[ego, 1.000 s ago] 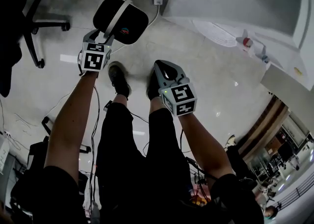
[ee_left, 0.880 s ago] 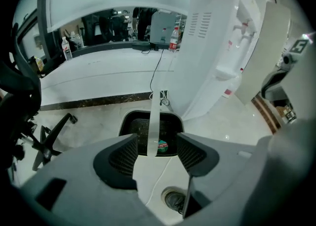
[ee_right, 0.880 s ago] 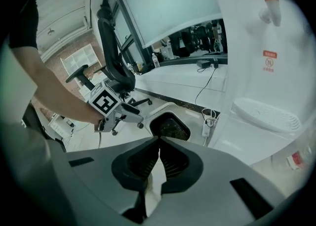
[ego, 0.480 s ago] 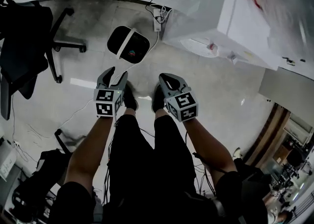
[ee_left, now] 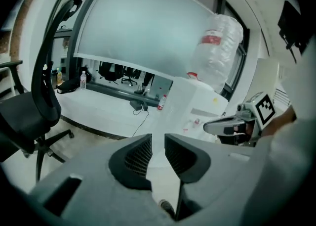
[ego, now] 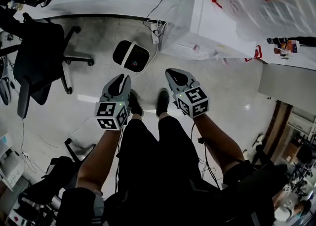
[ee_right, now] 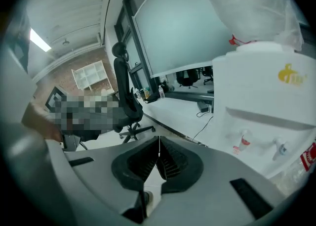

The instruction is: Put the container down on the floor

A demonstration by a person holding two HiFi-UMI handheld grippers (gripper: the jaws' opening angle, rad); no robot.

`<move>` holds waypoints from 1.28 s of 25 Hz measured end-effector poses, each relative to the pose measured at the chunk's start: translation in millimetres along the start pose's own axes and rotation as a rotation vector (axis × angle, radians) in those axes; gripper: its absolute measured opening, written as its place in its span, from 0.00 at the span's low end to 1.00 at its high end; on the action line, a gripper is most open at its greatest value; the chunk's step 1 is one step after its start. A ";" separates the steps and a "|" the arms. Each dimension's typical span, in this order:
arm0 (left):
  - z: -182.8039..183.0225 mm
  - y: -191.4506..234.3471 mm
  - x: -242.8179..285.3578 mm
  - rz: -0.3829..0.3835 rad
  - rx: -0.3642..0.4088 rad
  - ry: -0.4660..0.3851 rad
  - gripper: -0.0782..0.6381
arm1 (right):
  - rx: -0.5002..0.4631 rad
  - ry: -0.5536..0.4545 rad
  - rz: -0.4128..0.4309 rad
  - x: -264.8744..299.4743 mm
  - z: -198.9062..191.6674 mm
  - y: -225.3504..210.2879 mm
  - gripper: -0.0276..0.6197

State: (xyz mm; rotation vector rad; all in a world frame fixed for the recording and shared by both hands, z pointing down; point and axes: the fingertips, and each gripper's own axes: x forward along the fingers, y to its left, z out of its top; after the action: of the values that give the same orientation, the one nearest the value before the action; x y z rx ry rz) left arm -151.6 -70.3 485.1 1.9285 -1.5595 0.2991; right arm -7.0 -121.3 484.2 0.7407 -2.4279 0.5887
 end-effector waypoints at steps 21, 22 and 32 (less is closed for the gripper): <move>128.3 -92.5 -123.1 -0.084 0.174 -0.182 0.13 | -0.051 -0.213 -0.001 -124.3 154.2 48.8 0.06; 135.1 -96.2 -125.6 -0.086 0.186 -0.195 0.13 | -0.055 -0.229 -0.009 -129.6 161.3 48.8 0.06; 187.9 -113.2 -145.3 -0.052 0.286 -0.318 0.13 | -0.068 -0.289 0.006 -157.8 193.8 59.7 0.05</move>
State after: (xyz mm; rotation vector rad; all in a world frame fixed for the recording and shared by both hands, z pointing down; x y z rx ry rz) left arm -124.1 -55.9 223.8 2.3258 -1.7400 0.2086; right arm -0.3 -120.7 227.3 0.8404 -2.6993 0.4226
